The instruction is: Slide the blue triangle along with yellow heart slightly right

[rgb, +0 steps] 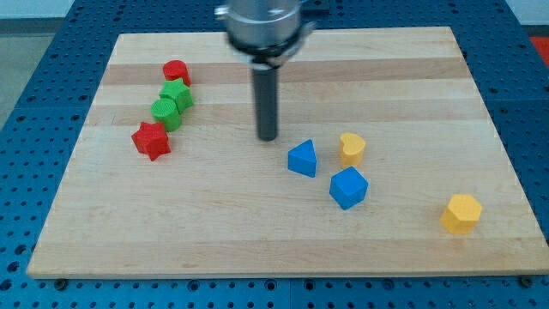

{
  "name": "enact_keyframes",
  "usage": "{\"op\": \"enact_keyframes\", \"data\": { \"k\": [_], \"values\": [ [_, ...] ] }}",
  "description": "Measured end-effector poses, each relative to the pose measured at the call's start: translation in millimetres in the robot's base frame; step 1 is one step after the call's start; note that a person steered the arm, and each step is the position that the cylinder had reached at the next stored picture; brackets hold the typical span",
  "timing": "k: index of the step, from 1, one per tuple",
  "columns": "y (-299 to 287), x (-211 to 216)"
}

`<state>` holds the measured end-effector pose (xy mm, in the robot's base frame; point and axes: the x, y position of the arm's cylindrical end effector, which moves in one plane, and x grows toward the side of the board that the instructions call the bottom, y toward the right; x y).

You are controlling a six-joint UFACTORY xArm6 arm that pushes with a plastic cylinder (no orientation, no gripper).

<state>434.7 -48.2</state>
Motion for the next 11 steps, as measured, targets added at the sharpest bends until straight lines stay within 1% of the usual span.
{"op": "enact_keyframes", "data": {
  "k": [2,3,4,5,7,8,9,10,11],
  "values": [
    [-7,11],
    [7,40],
    [22,50],
    [43,50],
    [118,50],
    [139,50],
    [141,50],
    [127,50],
    [112,35]
  ]
}}
